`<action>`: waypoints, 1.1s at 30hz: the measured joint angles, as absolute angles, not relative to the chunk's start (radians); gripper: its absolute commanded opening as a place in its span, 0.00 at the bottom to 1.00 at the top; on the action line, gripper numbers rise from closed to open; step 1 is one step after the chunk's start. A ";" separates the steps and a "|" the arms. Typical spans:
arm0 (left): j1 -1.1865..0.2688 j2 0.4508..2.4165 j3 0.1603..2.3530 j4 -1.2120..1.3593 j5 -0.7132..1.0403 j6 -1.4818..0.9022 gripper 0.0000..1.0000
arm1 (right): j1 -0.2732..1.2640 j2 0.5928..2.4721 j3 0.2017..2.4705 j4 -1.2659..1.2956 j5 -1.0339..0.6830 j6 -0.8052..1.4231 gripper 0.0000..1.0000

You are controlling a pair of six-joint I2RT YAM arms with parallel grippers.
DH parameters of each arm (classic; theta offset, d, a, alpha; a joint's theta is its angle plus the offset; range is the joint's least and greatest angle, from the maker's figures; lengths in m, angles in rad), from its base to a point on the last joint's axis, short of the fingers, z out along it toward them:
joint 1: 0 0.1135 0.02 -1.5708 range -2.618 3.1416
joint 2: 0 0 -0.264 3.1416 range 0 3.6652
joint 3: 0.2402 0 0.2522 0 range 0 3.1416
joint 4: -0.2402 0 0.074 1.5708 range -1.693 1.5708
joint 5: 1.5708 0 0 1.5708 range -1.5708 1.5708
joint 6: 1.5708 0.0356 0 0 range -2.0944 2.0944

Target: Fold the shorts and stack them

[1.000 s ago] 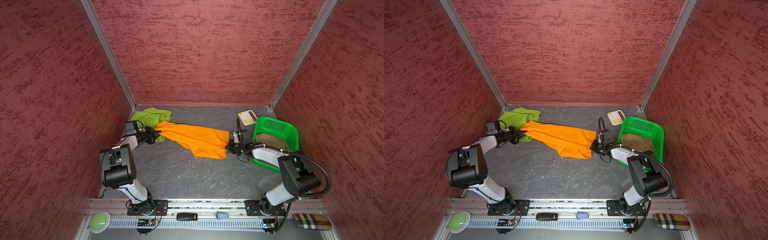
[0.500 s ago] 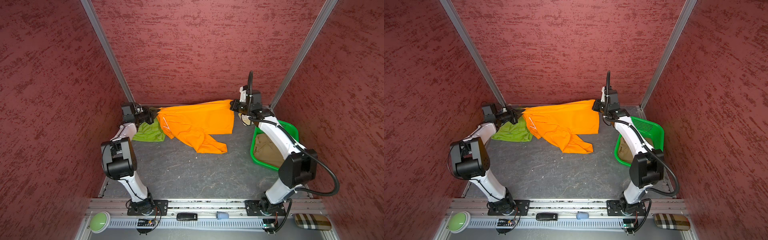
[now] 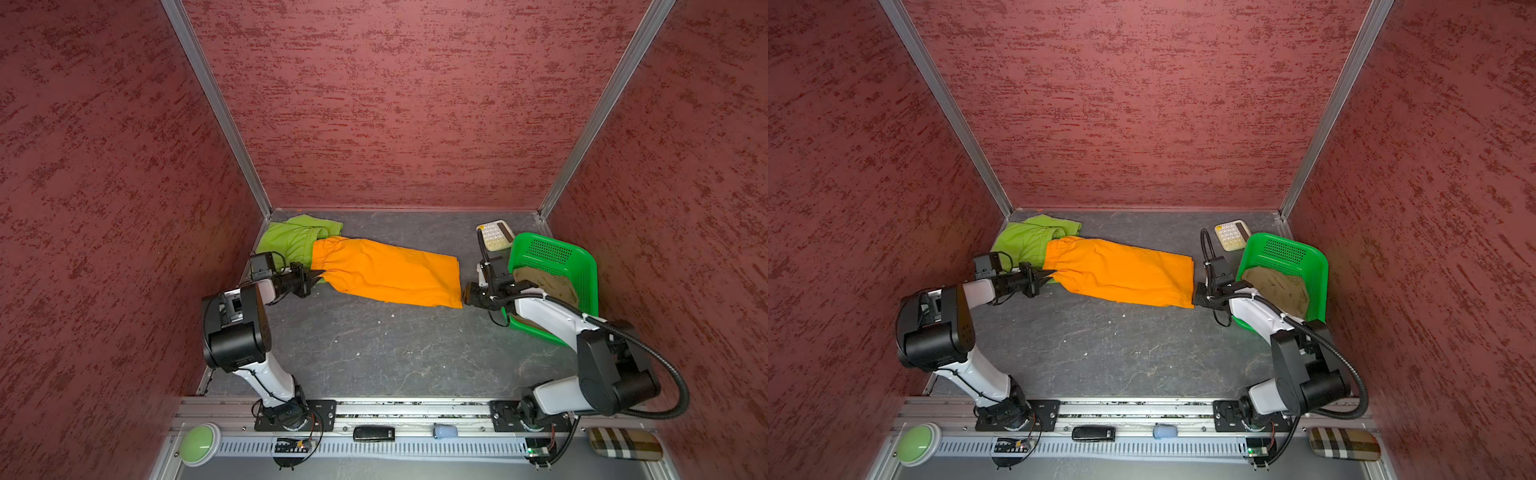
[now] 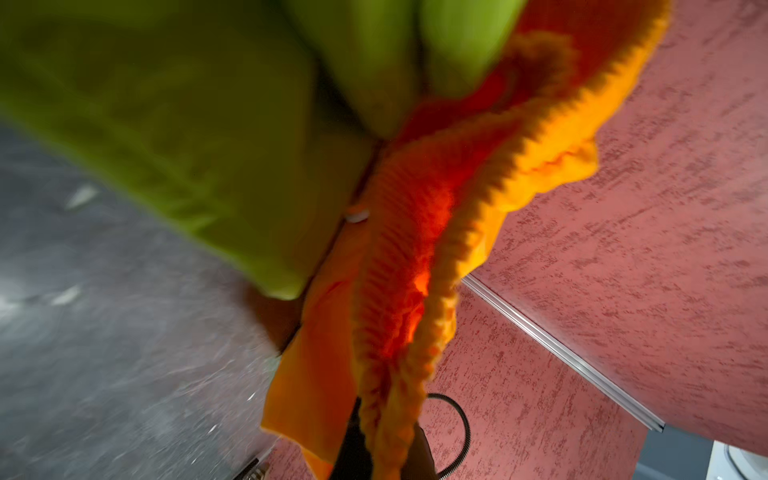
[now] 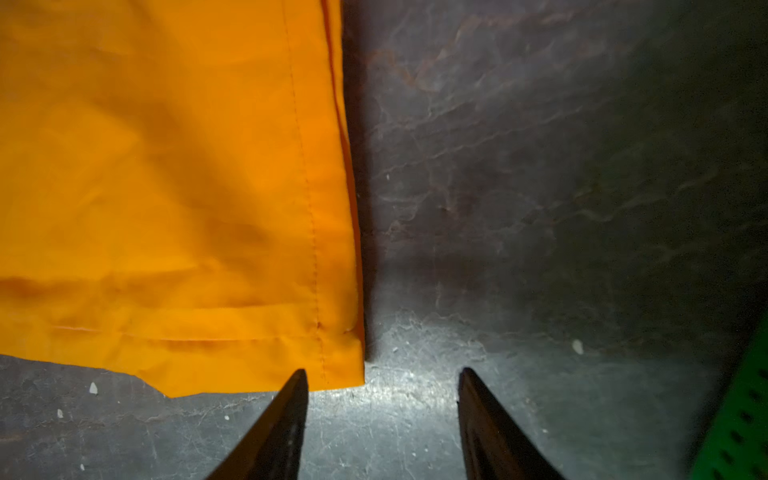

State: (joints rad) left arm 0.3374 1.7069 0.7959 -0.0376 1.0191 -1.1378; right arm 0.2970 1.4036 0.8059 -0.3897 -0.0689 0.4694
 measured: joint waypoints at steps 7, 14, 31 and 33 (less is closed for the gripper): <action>0.315 1.681 0.758 -0.012 1.019 -1.125 0.00 | 0.350 1.265 0.682 -0.180 -0.107 0.783 0.99; 0.290 1.681 0.758 0.024 1.019 -1.129 0.00 | 0.399 1.281 0.487 0.000 -0.109 1.098 0.99; 0.285 1.647 0.734 0.038 1.019 -1.136 0.00 | 0.456 1.548 0.410 0.512 -0.002 1.534 0.24; 0.285 1.643 0.735 0.035 1.019 -1.136 0.00 | 0.456 1.581 0.410 0.525 0.014 1.544 0.08</action>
